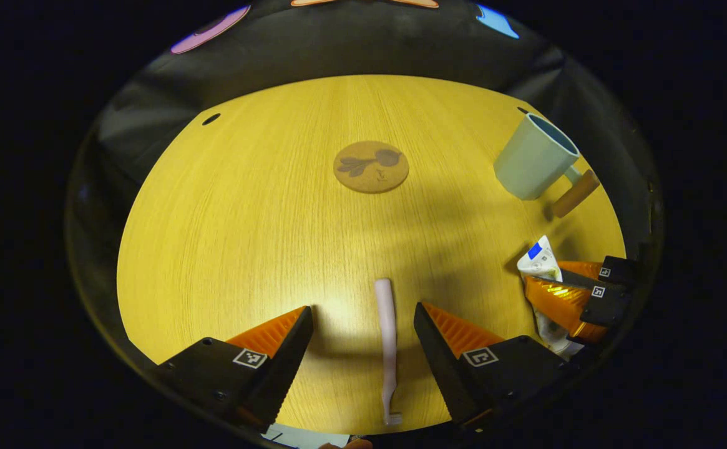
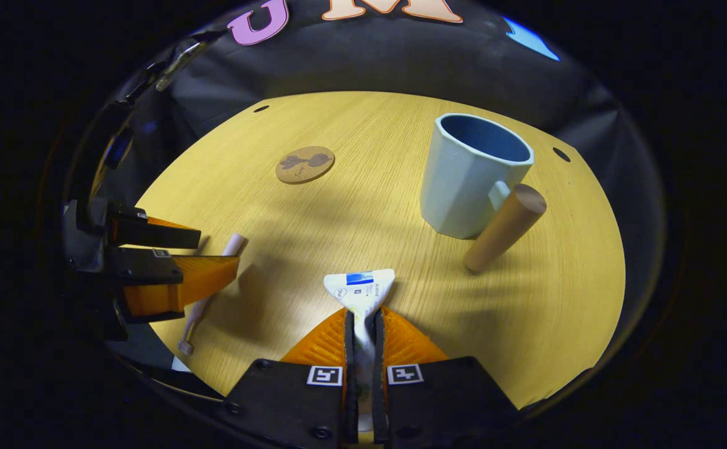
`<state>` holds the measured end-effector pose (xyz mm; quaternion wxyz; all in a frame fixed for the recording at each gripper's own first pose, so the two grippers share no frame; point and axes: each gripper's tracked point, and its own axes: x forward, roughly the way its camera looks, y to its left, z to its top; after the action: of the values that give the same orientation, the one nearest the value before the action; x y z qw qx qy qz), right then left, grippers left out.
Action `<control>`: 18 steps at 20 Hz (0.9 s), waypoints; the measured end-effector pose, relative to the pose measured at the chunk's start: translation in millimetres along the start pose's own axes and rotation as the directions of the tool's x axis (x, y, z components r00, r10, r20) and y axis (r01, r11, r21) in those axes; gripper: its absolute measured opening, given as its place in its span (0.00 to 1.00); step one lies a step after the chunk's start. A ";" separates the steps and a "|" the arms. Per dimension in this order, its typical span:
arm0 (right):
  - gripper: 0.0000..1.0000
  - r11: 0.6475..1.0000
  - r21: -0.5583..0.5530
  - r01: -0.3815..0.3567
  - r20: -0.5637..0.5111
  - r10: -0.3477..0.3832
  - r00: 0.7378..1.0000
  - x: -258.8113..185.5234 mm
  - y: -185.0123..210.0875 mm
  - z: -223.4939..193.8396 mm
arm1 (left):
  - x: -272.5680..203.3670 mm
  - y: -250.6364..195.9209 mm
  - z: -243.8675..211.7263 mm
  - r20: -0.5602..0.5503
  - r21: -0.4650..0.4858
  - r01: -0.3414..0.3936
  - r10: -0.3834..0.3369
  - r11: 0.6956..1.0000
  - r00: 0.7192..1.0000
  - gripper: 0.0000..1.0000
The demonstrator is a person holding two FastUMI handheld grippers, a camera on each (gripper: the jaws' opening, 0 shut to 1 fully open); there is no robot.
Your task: Put the toothbrush and toothpaste on the desktop into the cup, then pick up the cup and place it on the coaster on the desktop.
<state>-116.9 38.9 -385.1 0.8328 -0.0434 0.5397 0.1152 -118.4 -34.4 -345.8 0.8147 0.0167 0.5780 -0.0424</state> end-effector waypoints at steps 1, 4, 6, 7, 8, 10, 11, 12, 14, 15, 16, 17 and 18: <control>0.12 1.000 0.000 -0.002 0.000 0.002 1.000 -0.8 -0.4 0.7 | 0.3 -0.4 1.0 -0.004 0.005 0.001 -0.001 1.000 1.000 0.97; 0.12 1.000 0.002 -0.008 -0.001 0.008 1.000 -0.2 -0.2 0.3 | 3.0 -2.6 3.1 -0.030 0.029 0.012 -0.011 0.999 0.999 0.96; 0.12 1.000 -0.001 -0.011 -0.002 0.011 1.000 0.1 -0.4 0.4 | 2.4 -4.2 0.9 -0.079 0.013 0.019 -0.018 1.000 0.997 0.94; 0.12 1.000 -0.001 -0.013 -0.002 0.013 1.000 0.2 -0.3 0.5 | 4.1 -4.2 1.4 -0.097 0.003 0.014 -0.013 1.000 0.995 0.92; 0.12 1.000 -0.002 -0.014 -0.002 0.014 1.000 0.1 -0.3 0.7 | 4.1 -5.2 -0.4 -0.118 0.002 0.012 -0.012 1.000 0.993 0.91; 0.12 1.000 -0.001 -0.018 -0.002 0.018 1.000 -0.3 -0.4 0.9 | 3.8 -7.9 0.4 -0.142 0.020 0.021 -0.018 1.000 0.990 0.88; 0.12 1.000 -0.001 -0.019 -0.002 0.019 1.000 -0.1 -0.4 1.2 | 2.9 -10.3 0.9 -0.148 0.037 0.030 -0.024 0.999 0.989 0.84; 0.12 1.000 0.000 -0.022 -0.002 0.022 1.000 0.4 -0.3 1.0 | 3.1 -12.0 0.0 -0.159 0.053 0.037 -0.028 0.998 0.987 0.74; 0.12 1.000 0.001 -0.024 -0.002 0.024 1.000 0.3 -0.2 1.6 | 2.8 -16.1 0.3 -0.174 0.073 0.051 -0.037 0.996 0.984 0.57; 0.12 1.000 0.001 -0.026 -0.002 0.026 1.000 0.0 -0.3 1.8 | 3.3 -16.7 0.6 -0.178 0.073 0.052 -0.039 0.996 0.983 0.49; 0.12 1.000 0.001 -0.027 -0.003 0.027 1.000 0.2 -0.2 1.6 | 3.0 -17.9 1.6 -0.176 0.070 0.056 -0.043 0.996 0.984 0.34; 0.12 1.000 -0.001 -0.028 -0.003 0.028 1.000 0.5 -0.4 2.0 | 3.6 -19.2 2.3 -0.171 0.057 0.056 -0.045 0.997 0.984 0.27; 0.12 1.000 -0.003 -0.029 -0.004 0.029 1.000 0.4 -0.3 2.0 | 3.6 -19.6 2.2 -0.166 0.053 0.061 -0.052 0.997 0.985 0.11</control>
<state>-114.8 39.1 -384.7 0.8300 -0.0370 0.5416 0.1282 -116.9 -54.3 -348.0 0.7620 0.0274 0.6419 -0.0807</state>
